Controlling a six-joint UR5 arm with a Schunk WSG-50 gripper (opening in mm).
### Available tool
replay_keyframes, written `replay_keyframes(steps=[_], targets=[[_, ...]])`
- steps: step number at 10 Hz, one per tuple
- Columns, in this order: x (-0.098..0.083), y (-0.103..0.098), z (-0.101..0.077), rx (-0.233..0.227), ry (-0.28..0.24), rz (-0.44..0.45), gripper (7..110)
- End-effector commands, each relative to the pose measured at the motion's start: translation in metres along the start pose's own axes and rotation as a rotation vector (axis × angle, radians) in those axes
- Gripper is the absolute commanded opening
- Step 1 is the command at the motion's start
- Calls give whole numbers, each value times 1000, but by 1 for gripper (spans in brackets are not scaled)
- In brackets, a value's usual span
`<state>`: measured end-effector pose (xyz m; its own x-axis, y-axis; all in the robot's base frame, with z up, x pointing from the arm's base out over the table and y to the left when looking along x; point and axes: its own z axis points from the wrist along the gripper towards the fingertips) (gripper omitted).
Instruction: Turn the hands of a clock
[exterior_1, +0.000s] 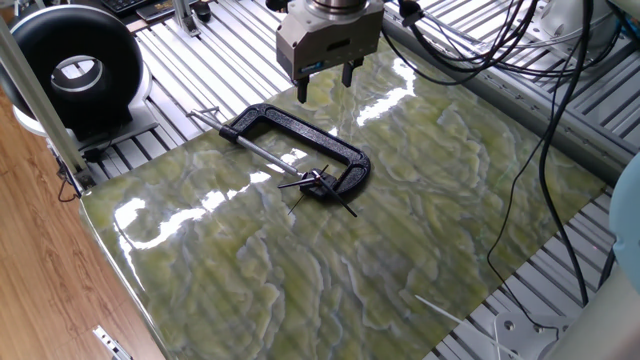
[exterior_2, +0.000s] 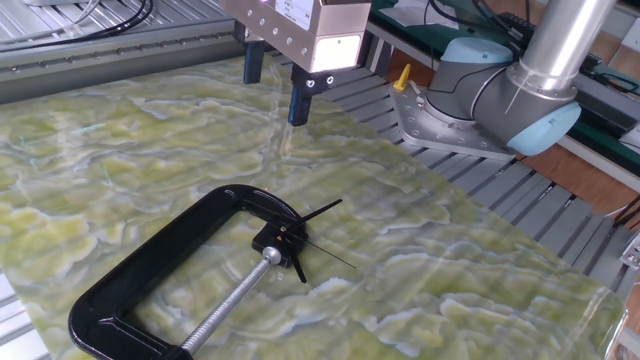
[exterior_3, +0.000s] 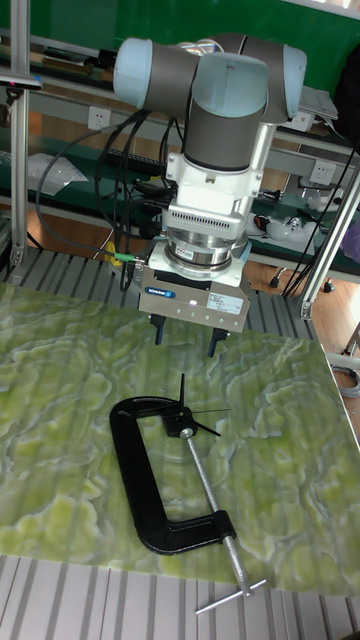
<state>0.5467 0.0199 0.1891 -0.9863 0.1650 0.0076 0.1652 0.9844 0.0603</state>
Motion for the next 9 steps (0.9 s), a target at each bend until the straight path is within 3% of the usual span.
replay_keyframes(steps=[1, 9], targets=[[-1, 3, -1, -14, -2, 2, 7], [-1, 5, 1, -18, -6, -6, 7]])
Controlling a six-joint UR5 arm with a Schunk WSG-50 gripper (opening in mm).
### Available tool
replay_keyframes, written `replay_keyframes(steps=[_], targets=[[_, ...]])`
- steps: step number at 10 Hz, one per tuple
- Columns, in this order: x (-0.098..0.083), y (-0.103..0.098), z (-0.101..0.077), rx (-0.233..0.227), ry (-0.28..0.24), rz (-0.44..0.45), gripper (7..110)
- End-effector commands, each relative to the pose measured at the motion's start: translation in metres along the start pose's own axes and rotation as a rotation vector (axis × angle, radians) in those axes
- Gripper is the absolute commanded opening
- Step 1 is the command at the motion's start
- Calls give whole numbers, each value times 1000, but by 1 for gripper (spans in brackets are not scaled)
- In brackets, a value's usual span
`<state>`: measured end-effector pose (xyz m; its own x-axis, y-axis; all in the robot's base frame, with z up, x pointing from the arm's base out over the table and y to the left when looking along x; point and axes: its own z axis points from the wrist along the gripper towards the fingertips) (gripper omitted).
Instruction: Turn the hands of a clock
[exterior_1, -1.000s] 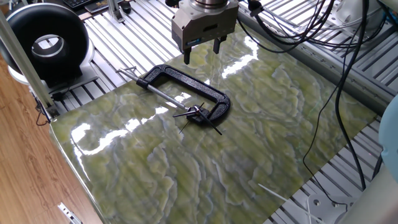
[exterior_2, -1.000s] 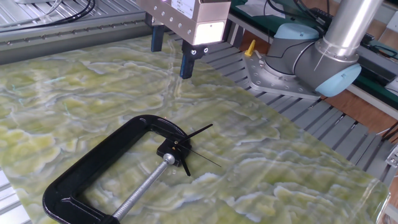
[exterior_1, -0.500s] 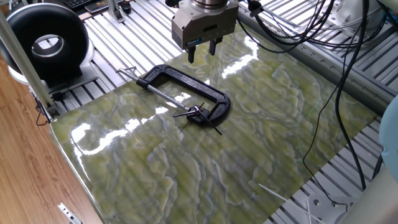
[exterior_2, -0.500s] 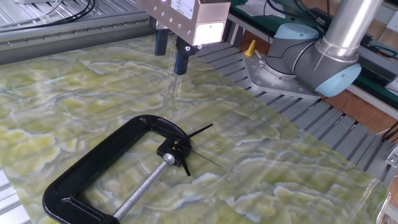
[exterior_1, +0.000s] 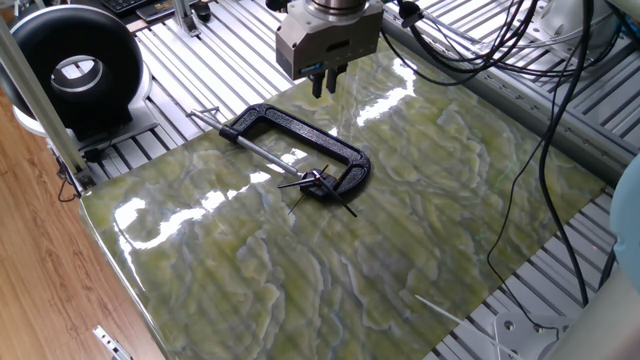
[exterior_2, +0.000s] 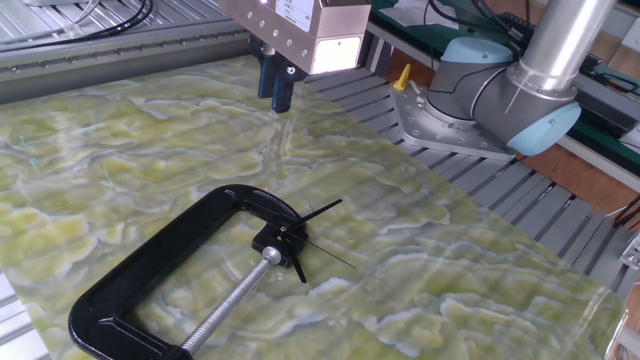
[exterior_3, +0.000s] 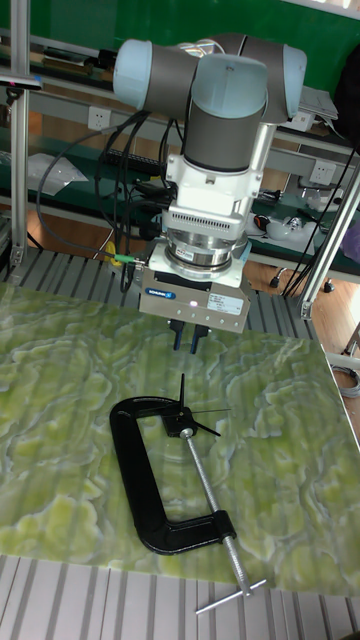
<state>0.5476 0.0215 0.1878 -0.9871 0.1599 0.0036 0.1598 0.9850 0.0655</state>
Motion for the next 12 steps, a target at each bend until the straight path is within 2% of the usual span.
replay_keyframes(steps=[1, 6, 9, 12], targets=[[0, 1, -1, -5, -1, 1, 7], [-3, -2, 0, 3, -13, -11, 7], [-4, -11, 5, 39, -27, -40, 7], [-6, -12, 7, 43, -37, -45, 7]])
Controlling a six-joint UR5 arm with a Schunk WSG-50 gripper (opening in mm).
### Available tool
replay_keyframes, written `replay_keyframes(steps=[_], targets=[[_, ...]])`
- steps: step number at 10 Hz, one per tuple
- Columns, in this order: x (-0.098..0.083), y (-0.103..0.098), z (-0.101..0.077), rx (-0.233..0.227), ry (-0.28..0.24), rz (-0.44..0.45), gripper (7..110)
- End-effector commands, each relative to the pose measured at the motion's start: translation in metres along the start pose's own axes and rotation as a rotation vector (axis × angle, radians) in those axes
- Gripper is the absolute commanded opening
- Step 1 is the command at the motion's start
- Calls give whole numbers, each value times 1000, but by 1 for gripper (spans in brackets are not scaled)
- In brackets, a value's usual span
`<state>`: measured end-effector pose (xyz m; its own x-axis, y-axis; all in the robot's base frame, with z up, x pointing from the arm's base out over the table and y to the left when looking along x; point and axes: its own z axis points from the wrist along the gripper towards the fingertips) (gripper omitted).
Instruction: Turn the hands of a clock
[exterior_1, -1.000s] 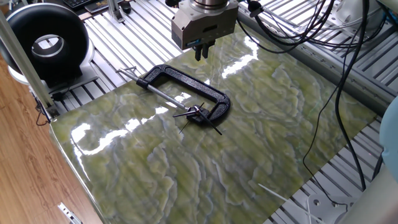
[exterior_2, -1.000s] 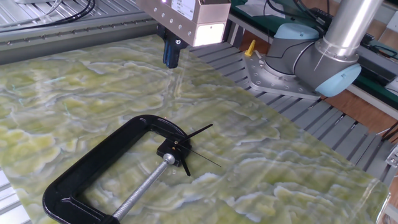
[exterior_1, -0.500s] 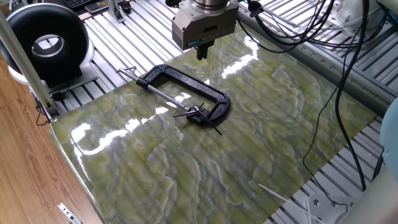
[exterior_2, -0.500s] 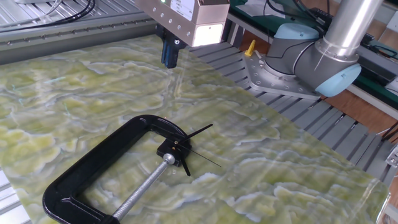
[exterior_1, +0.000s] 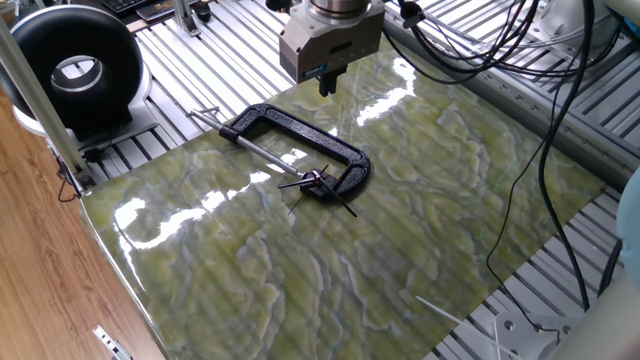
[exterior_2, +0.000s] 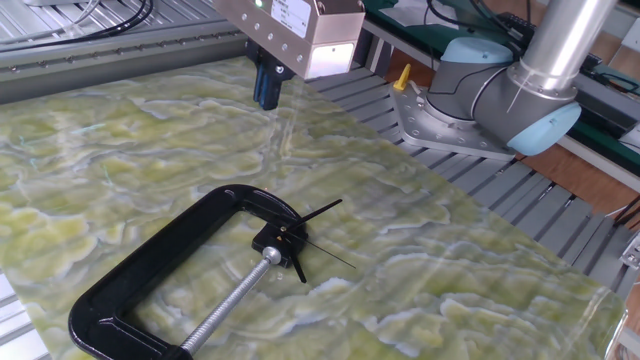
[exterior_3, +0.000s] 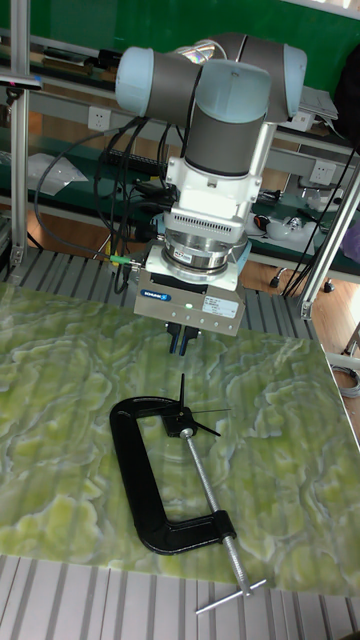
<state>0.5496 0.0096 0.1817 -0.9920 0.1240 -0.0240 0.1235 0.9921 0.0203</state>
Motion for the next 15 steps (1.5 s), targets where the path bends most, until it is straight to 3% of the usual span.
replay_keyframes(steps=[1, 7, 9, 11, 13, 15], targets=[[-1, 0, 2, -3, -6, -5, 7], [0, -3, 1, 11, -11, -33, 7], [5, -3, 1, 13, 9, -28, 7], [7, 4, 1, -19, 17, -25, 7], [-5, 21, 0, -86, -33, -46, 7], [-15, 16, 0, -62, -71, -73, 7]])
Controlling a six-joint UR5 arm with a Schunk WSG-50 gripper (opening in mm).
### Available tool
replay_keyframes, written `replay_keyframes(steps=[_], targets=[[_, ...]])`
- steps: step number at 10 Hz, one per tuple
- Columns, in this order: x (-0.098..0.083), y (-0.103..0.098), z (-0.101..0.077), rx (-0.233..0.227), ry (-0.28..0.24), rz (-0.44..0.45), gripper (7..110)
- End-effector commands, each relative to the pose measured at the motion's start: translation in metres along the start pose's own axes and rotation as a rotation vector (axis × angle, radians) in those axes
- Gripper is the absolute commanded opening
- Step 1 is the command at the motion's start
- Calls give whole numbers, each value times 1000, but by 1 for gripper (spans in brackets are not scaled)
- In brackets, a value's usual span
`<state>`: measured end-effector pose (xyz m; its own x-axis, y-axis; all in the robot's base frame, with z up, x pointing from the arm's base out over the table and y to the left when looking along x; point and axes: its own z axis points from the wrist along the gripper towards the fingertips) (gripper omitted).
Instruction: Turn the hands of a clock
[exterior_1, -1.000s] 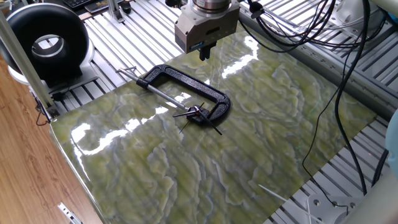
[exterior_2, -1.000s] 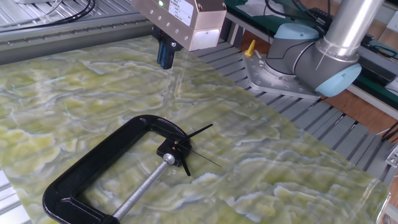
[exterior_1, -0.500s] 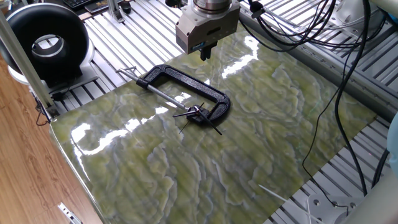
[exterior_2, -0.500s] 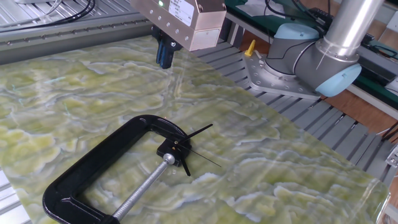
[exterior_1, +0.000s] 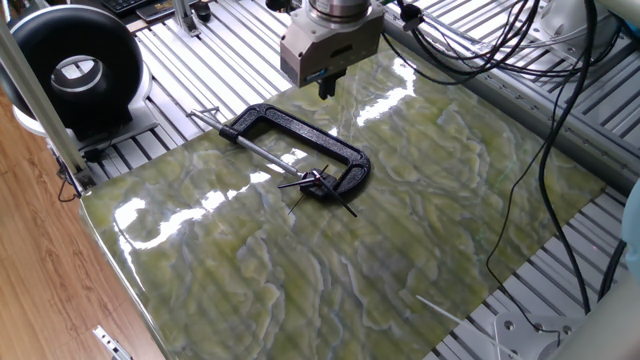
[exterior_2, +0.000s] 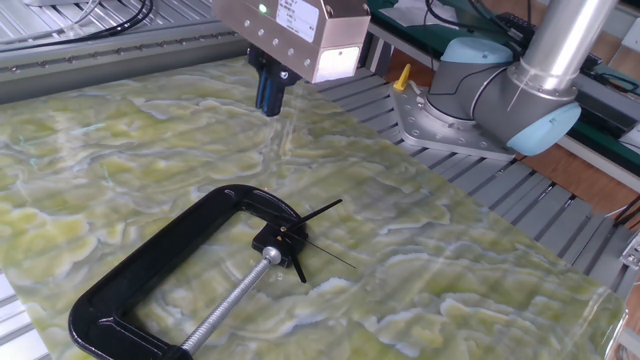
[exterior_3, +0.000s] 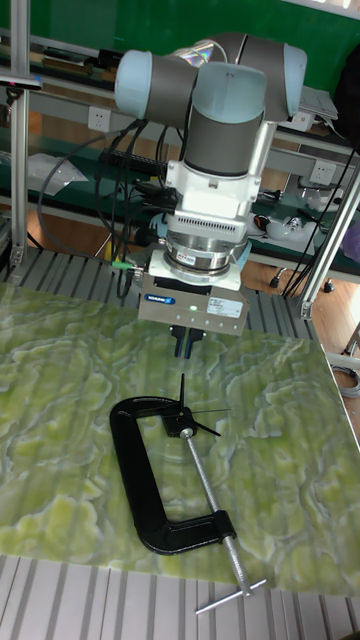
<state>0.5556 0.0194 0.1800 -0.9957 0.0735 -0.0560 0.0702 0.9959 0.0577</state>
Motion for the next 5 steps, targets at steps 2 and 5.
replay_keyframes(steps=[2, 5], targets=[[-20, 7, -2, -30, -80, -31, 7], [-43, 13, -5, -49, -174, -62, 7]])
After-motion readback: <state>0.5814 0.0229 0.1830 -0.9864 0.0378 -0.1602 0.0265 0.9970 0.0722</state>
